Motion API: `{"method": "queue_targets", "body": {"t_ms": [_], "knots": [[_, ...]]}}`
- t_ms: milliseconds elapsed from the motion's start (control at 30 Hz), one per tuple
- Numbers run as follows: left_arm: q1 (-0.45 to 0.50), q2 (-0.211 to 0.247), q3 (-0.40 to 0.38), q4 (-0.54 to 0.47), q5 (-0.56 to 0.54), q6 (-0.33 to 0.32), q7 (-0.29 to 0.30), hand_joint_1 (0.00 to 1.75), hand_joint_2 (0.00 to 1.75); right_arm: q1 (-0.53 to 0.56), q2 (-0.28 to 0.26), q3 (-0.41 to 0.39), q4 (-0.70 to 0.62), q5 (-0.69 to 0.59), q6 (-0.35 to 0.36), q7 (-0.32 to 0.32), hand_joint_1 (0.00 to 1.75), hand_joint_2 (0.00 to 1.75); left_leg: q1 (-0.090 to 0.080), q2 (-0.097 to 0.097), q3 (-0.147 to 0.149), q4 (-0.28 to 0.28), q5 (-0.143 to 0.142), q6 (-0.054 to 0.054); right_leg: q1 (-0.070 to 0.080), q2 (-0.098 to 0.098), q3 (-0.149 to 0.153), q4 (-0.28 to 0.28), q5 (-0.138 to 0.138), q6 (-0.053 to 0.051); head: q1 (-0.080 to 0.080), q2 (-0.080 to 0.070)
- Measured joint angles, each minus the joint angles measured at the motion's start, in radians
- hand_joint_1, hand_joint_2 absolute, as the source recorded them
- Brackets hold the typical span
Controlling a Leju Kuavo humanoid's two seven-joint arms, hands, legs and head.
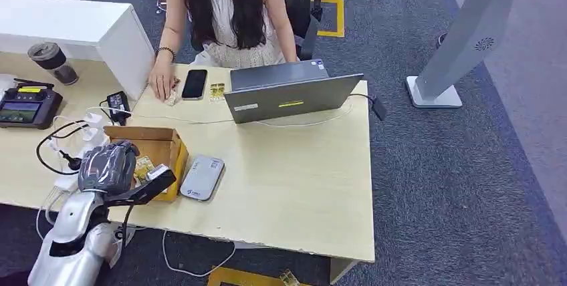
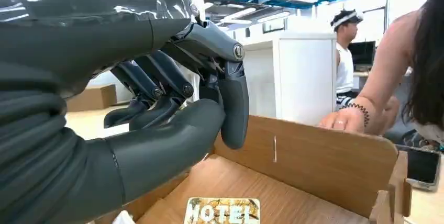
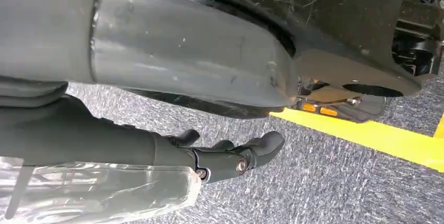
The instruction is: Pass the card to the sensor for recognition and then transmit it.
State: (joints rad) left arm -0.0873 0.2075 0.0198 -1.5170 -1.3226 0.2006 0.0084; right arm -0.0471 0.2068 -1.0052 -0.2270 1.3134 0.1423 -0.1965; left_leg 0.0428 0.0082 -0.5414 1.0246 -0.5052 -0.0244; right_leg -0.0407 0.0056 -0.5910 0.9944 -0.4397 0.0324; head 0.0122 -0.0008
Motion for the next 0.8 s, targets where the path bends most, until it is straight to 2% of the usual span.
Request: {"method": "queue_targets", "body": {"t_ms": [233, 600, 633, 800], "knots": [[0.066, -0.011, -0.042, -0.149, -0.014, 0.039, -0.018, 1.75, 1.75, 0.000, 0.000, -0.003, 0.000, -0.004, 0.000, -0.004, 0.00, 0.00, 0.000, 0.000, 0.000, 0.000, 0.000, 0.000, 0.000, 0.000, 0.000, 0.000, 0.000, 0.000, 0.000, 0.000], [0.087, -0.015, -0.064, -0.214, -0.018, 0.048, -0.023, 1.75, 1.75, 0.000, 0.000, -0.005, 0.000, -0.005, 0.000, -0.008, 0.00, 0.00, 0.000, 0.000, 0.000, 0.000, 0.000, 0.000, 0.000, 0.000, 0.000, 0.000, 0.000, 0.000, 0.000, 0.000], [0.092, -0.015, -0.071, -0.224, -0.020, 0.056, -0.029, 0.00, 1.75, 0.000, 0.000, -0.006, 0.000, -0.005, 0.000, -0.009, 0.00, 0.00, 0.000, 0.000, 0.000, 0.000, 0.000, 0.000, 0.000, 0.000, 0.000, 0.000, 0.000, 0.000, 0.000, 0.000], [0.121, -0.015, -0.135, -0.298, -0.047, 0.058, -0.029, 0.00, 1.75, -0.001, 0.001, -0.016, 0.000, -0.021, 0.000, -0.011, 0.00, 0.00, 0.000, 0.000, -0.001, 0.000, 0.000, 0.000, 0.000, 0.000, 0.000, 0.000, 0.000, 0.000, 0.000, 0.000]]}}
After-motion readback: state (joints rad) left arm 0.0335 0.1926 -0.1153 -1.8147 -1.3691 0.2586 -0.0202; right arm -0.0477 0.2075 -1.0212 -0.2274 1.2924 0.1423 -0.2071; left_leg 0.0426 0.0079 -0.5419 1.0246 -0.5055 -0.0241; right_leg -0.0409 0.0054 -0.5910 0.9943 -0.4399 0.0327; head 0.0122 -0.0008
